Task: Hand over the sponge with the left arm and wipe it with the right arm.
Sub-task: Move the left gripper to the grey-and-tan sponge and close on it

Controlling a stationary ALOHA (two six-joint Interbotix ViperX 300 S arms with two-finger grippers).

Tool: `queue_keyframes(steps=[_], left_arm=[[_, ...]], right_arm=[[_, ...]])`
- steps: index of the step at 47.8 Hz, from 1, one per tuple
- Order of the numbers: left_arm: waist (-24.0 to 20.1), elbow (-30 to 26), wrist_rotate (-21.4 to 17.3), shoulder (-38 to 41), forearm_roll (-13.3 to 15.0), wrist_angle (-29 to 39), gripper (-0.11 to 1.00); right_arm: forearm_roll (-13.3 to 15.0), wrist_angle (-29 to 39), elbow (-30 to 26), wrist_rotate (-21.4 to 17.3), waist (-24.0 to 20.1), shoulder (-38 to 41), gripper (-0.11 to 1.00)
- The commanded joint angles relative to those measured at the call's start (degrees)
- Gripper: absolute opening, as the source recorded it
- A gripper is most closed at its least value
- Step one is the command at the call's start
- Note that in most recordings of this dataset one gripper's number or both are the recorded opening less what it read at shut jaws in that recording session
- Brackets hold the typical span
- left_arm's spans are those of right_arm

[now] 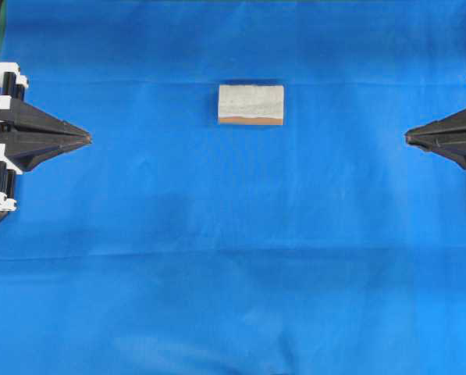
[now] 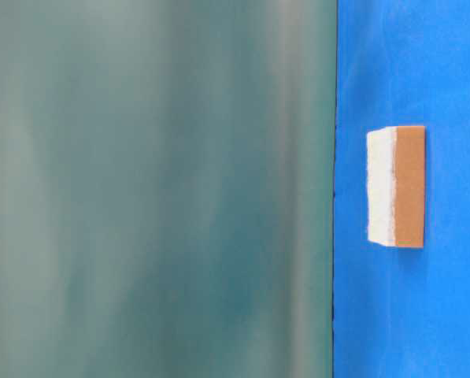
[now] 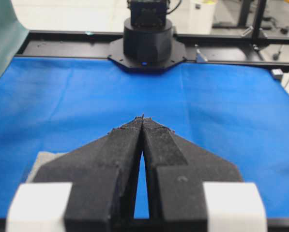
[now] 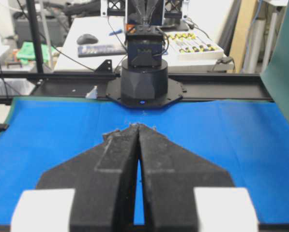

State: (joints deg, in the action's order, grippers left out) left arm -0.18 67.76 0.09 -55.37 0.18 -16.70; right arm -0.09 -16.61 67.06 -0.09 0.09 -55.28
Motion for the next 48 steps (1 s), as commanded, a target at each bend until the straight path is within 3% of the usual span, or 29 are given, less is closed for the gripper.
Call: queue_keyframes(steps=[1,19,29,34,42,45,48], left_arm=[[0.09,-1.49,-0.44,0.62,1.41,0.09,0.0],[-5.45,-3.34,-1.41,8.79,1.32,-1.49,0.0],[-7.91,-6.33,-5.71,18.37,1.32,-3.25,0.03],[-9.14,-8.44,-7.65,23.47,1.32,-3.6,0.25],[-12.04,-12.22,-9.4,31.82,1.32,-3.25,0.77],[-12.83,-13.45,-9.76,34.89,1.32,-2.99,0.9],[-13.8,-14.85,-10.37,38.06,1.32,-2.55,0.94]], right_arm=[[0.18,-0.18,-1.14,0.53,0.18,0.44,0.0],[0.18,4.92,-3.43,0.18,0.26,3.16,0.0],[0.09,4.92,-3.52,0.18,0.53,4.22,0.0],[0.09,5.01,-3.52,0.18,0.62,4.31,0.0],[0.09,5.19,-3.43,0.09,0.53,4.31,0.0],[0.09,5.19,-3.43,0.18,0.53,4.31,0.0],[0.09,5.19,-3.43,0.18,0.53,4.48,0.0]])
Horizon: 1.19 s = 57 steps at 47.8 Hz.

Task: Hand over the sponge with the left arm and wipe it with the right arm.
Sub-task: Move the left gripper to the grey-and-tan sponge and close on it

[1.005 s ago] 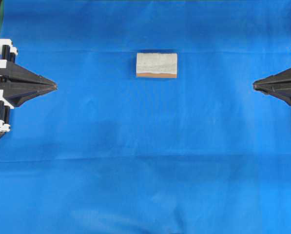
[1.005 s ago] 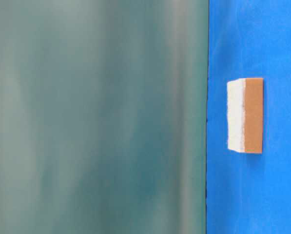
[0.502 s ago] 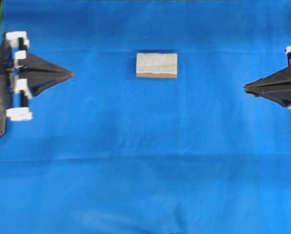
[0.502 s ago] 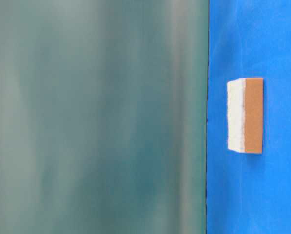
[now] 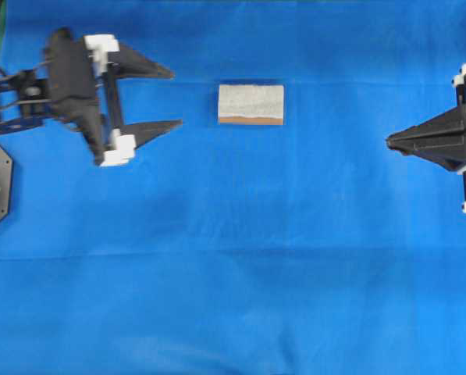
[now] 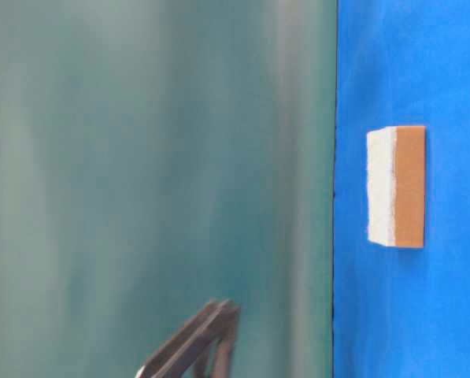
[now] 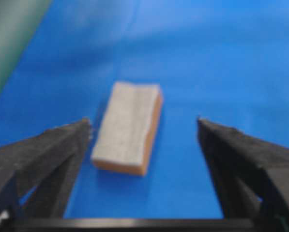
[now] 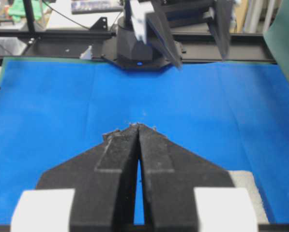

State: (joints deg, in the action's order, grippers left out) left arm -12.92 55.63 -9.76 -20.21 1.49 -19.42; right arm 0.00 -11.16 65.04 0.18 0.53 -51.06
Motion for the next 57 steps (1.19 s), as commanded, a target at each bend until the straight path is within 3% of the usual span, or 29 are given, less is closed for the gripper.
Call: queue_keyframes(steps=[1,12,29,57], left_arm=[[-1.23,-3.34,-0.79,4.04,0.0,0.35,0.94],[-3.69,-10.63,-2.9,15.29,0.0,2.81,0.94],[-4.04,-18.19,-3.78,26.02,0.0,5.62,0.94],[-4.48,-23.38,-2.9,37.18,0.0,6.5,0.94]], right_arm=[[0.0,-0.18,-1.41,-0.09,0.09,0.26,0.0],[0.0,-0.18,-1.23,-0.09,0.7,0.97,0.0],[0.09,-0.18,-1.05,-0.09,1.85,2.46,0.0],[0.0,0.26,-1.05,-0.09,3.69,2.9,0.0]])
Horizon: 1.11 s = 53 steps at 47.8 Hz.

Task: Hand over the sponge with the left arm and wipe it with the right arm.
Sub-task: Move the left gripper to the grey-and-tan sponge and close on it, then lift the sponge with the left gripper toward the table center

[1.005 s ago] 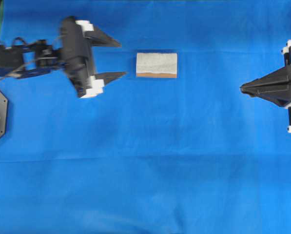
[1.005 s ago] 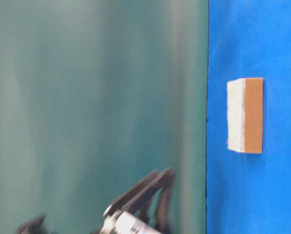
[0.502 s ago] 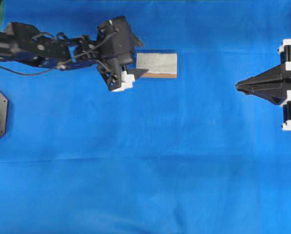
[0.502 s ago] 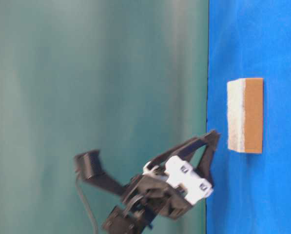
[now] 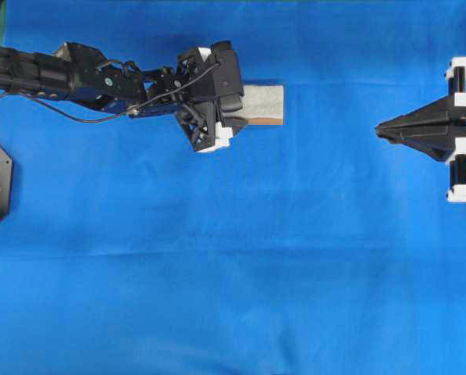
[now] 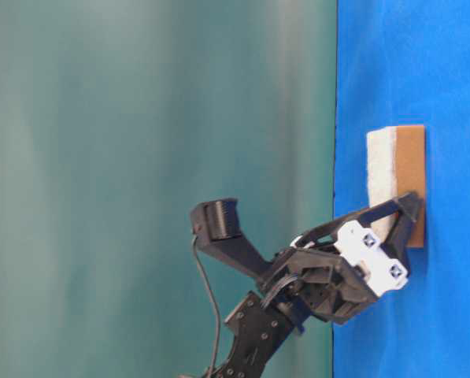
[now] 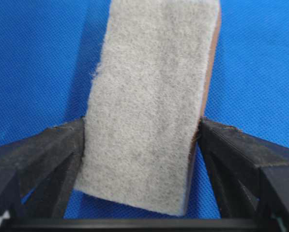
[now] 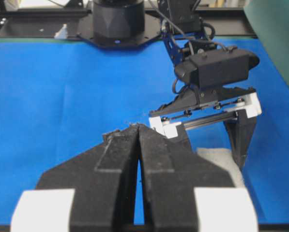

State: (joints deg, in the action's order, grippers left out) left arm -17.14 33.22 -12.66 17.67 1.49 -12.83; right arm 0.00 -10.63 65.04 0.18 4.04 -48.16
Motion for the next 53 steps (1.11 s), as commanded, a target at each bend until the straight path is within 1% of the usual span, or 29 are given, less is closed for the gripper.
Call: queue_keyframes(steps=[1,8,11,14,20,22,34,41,45,53], left_arm=[[-0.26,-0.97,-0.09,-0.79,0.0,-0.09,0.94],[-0.53,-1.32,1.67,-1.32,0.0,2.2,0.94],[-0.44,-1.58,2.81,-1.76,0.0,4.39,0.9],[-0.44,-1.76,3.69,-2.55,0.0,6.59,0.77],[0.09,-1.85,3.78,-5.54,0.0,10.2,0.46],[0.44,-1.85,3.78,-6.59,0.09,11.16,0.42],[3.69,-2.64,3.96,-14.5,0.26,16.44,0.42],[7.12,-3.6,4.66,-18.81,0.53,20.21,0.42],[9.05,-3.96,7.12,-20.21,0.53,21.53,0.42],[12.57,-4.13,14.77,-20.83,0.53,22.32,0.42]], right_arm=[[0.0,-0.26,-0.97,-0.09,0.26,0.0,0.0],[0.09,-0.26,-1.05,-0.09,0.26,0.0,0.0],[0.0,-0.26,-1.05,-0.09,0.26,0.0,0.0],[0.0,-0.26,-1.14,-0.09,0.26,0.0,0.0],[0.0,-0.26,-1.14,-0.09,0.26,0.0,0.0],[0.09,-0.26,-1.14,-0.09,0.26,0.0,0.0],[0.09,-0.26,-1.23,-0.09,0.44,0.09,0.0],[0.0,-0.26,-1.23,-0.09,0.79,0.18,0.0],[0.0,-0.26,-1.23,-0.09,0.79,0.26,0.0],[0.0,-0.18,-1.23,-0.09,0.97,0.62,0.0]])
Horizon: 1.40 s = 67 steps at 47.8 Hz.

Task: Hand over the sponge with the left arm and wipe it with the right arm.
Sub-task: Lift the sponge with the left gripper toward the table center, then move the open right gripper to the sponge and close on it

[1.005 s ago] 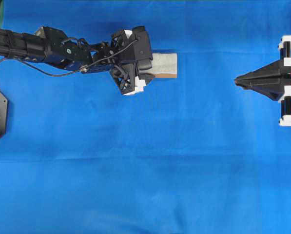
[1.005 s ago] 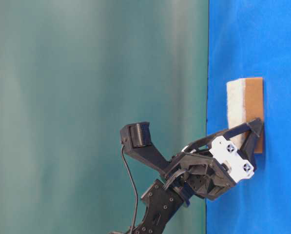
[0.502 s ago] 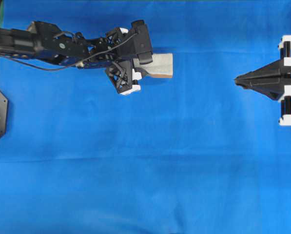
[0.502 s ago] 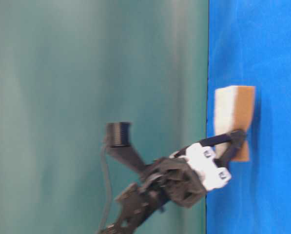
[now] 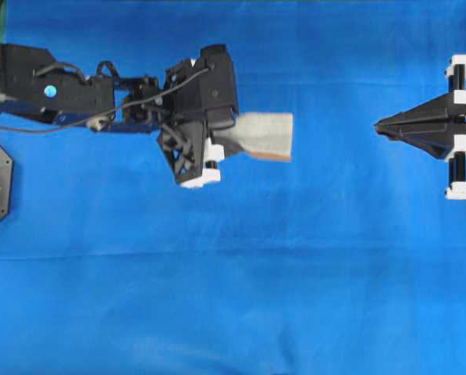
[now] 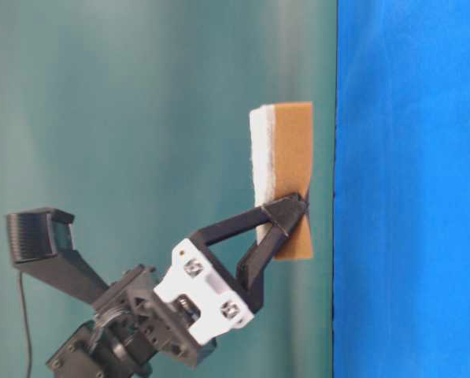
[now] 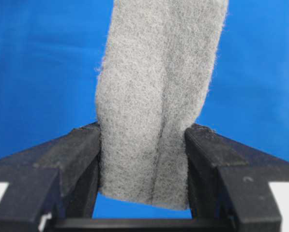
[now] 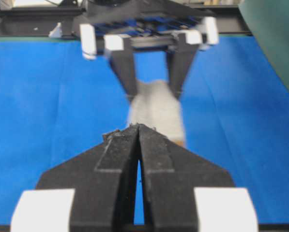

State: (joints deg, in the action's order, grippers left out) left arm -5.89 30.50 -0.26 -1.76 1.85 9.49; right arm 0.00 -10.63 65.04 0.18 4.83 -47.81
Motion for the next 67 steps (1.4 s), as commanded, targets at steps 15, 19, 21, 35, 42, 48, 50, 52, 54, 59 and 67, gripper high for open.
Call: queue_keyframes(steps=[15,19,21,35,42,48,50,52,54,59,67], left_arm=[[3.43,-1.41,6.06,-1.32,-0.18,0.26,0.42],[3.43,-1.41,6.06,-1.23,-0.18,0.26,0.42],[3.43,-1.32,6.15,-1.23,-0.18,0.26,0.42],[3.43,-1.14,6.06,-1.23,-0.18,0.26,0.42],[3.43,-1.05,5.98,-1.23,-0.18,0.26,0.42],[3.43,-1.05,6.06,-1.23,-0.18,0.26,0.42],[3.43,-1.05,6.06,-1.23,-0.18,0.26,0.42],[3.43,-1.14,5.98,-1.23,-0.18,0.26,0.42],[3.43,-1.05,5.98,-1.14,-0.18,0.18,0.42],[3.43,-1.14,5.98,-1.14,-0.18,0.18,0.42],[3.43,-1.14,5.98,-0.97,-0.18,-0.09,0.42]], right_arm=[[-0.09,0.18,-1.58,-0.62,0.09,1.58,0.0],[-0.35,0.18,-1.93,-1.14,0.09,2.11,0.0],[-0.53,0.53,-2.2,-1.67,0.0,2.46,0.0],[-0.7,1.14,-4.48,-5.71,-1.41,4.22,0.21],[-0.79,1.49,-5.01,-6.59,-1.41,6.06,0.62],[-0.88,1.67,-5.71,-7.03,-1.41,8.0,0.74],[-0.97,2.11,-6.06,-7.03,-1.41,8.61,0.74],[-1.05,2.81,-6.42,-7.03,-1.41,9.14,0.74],[-1.05,3.78,-6.94,-7.03,-1.41,9.67,0.74],[-0.79,6.94,-8.17,-6.5,-1.41,10.63,0.74],[-0.62,8.26,-10.02,-6.42,-1.41,13.8,0.74]])
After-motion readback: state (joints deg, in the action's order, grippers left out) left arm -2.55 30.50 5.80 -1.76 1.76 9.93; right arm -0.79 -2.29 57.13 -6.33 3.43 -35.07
